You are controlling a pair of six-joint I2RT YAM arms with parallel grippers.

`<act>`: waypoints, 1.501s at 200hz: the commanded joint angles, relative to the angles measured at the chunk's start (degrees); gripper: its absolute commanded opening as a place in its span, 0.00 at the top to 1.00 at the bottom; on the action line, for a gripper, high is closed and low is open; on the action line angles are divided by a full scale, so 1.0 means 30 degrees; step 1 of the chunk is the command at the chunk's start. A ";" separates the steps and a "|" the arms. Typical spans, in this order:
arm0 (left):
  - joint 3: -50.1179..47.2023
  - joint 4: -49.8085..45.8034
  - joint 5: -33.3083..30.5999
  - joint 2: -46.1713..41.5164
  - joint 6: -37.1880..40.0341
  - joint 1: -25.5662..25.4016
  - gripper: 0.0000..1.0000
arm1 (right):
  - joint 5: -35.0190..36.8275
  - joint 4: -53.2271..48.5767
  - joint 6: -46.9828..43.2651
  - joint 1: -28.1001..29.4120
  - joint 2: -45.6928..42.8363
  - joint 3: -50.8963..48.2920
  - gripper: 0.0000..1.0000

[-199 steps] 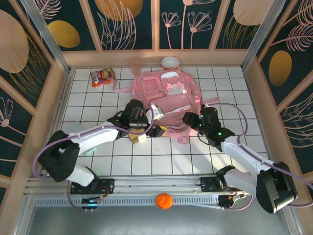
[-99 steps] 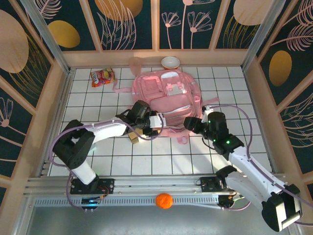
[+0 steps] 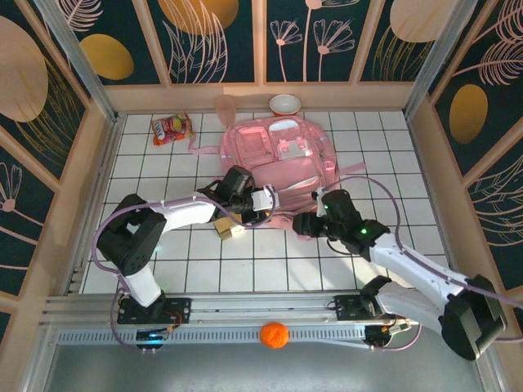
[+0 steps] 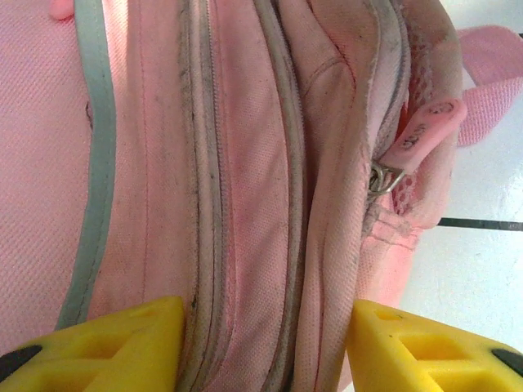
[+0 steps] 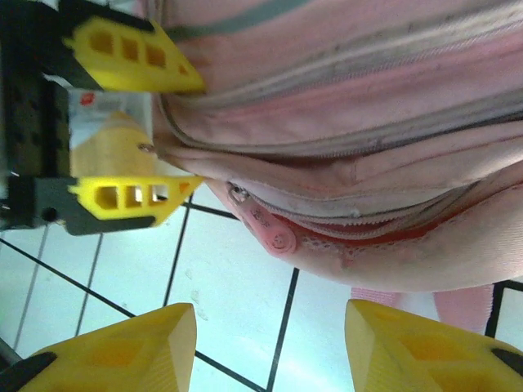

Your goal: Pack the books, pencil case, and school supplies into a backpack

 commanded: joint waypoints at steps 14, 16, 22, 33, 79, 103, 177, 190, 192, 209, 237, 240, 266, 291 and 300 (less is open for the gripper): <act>-0.0430 0.1003 0.1425 0.0168 -0.1840 0.0411 0.45 | 0.1942 -0.0050 -0.0919 0.1191 0.2366 0.1892 0.49; -0.0419 0.1026 0.1414 0.0219 -0.1849 0.0447 0.45 | 0.2039 -0.0023 -0.0975 0.1235 0.2500 0.1995 0.50; -0.0403 0.1019 0.1389 0.0311 -0.1897 0.0481 0.45 | 0.2306 -0.0035 -0.1117 0.1375 0.2925 0.2247 0.50; -0.0286 0.0877 0.1278 0.0504 -0.1944 0.0542 0.47 | 0.2800 -0.0061 -0.1366 0.1660 0.3630 0.2661 0.50; 0.0264 0.0282 0.1894 0.0768 -0.2347 0.0626 0.71 | 0.3971 0.0158 -0.1926 0.1948 0.5472 0.3511 0.50; 0.0384 0.0379 0.2879 0.0709 -0.2841 0.0646 0.78 | 0.3872 0.0533 -0.1945 0.1975 0.6068 0.3812 0.50; 0.1638 -0.0617 0.5119 0.1227 -0.4199 0.0688 0.87 | 0.5405 0.0683 -0.1729 0.3095 0.7767 0.4674 0.53; 0.1941 -0.1189 0.5098 0.1205 -0.4230 0.0689 0.93 | 0.6022 0.0350 -0.1604 0.3292 0.7959 0.4909 0.53; 0.1975 -0.1244 0.5050 0.1196 -0.4241 0.0677 0.94 | 0.6091 0.0267 -0.1571 0.3298 0.7949 0.4939 0.53; 0.2170 -0.1458 0.4296 0.0980 -0.4684 0.0710 1.00 | 0.6397 -0.0103 -0.1241 0.3322 0.7291 0.4923 0.52; 0.1851 -0.1620 0.3082 0.0041 -0.4606 0.0732 0.86 | 0.6162 0.0159 -0.0564 0.3159 0.4226 0.3670 0.49; 0.1715 -0.1509 0.2818 -0.0139 -0.4576 0.0747 0.79 | 0.6030 0.0203 -0.0498 0.3078 0.3766 0.3480 0.49; -0.0436 -0.0093 0.0479 -0.2007 -0.3281 0.0737 0.40 | 0.4603 0.0590 -0.0027 0.2449 0.0835 0.2098 0.47; -0.1712 0.0348 -0.0670 -0.2928 -0.0583 0.0740 0.25 | 0.3900 0.0397 0.0011 0.1875 -0.0698 0.1419 0.46; -0.1966 0.0426 -0.0948 -0.3006 0.0241 0.0724 0.23 | 0.3824 0.0333 0.0022 0.1726 -0.1012 0.1336 0.46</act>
